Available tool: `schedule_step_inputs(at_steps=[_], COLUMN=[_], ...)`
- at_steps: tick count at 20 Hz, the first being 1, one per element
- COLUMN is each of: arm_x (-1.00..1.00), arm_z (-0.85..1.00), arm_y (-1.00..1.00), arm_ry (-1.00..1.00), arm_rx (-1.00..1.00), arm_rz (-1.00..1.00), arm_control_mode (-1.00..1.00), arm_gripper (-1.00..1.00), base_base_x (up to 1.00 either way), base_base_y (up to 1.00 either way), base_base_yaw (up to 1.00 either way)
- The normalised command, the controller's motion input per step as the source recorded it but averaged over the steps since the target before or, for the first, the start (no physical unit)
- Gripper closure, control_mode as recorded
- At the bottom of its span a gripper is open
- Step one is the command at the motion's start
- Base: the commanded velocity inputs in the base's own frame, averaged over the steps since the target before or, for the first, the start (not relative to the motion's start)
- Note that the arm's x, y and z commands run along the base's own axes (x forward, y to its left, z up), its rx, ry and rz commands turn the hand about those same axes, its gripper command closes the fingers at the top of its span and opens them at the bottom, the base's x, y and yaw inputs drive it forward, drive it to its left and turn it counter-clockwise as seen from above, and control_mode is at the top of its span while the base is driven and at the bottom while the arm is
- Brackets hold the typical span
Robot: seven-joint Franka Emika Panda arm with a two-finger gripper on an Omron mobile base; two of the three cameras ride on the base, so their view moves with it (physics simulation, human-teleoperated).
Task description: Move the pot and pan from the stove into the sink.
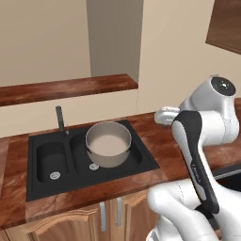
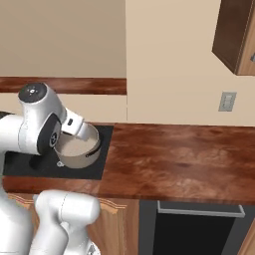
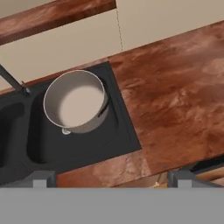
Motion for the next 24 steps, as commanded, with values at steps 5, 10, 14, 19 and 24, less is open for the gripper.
schedule_step_inputs(at_steps=[5, 10, 14, 19, 24], arm_x=[-0.95, -0.44, -0.07, -0.01, 0.0], arm_z=[-0.42, -0.22, -0.16, 0.0, 0.0], arm_y=[-0.33, -0.1, 0.02, 0.0, 0.0], arm_ry=[-0.09, -0.5, -0.15, 0.0, 0.0], arm_rx=[-0.05, 0.0, -0.03, 0.0, 0.0], arm_rz=[0.0, 0.02, 0.04, 0.0, 0.0], arm_control_mode=[-1.0, -1.0, -1.0, 1.0, 1.0], arm_gripper=[-1.0, -1.0, -1.0, -1.0, -1.0], base_base_x=[0.0, 0.0, 0.0, -0.27, -0.74], base_base_y=[0.0, 0.0, 0.0, -0.11, -0.38], base_base_yaw=[0.0, 0.0, 0.0, 0.0, 0.0])
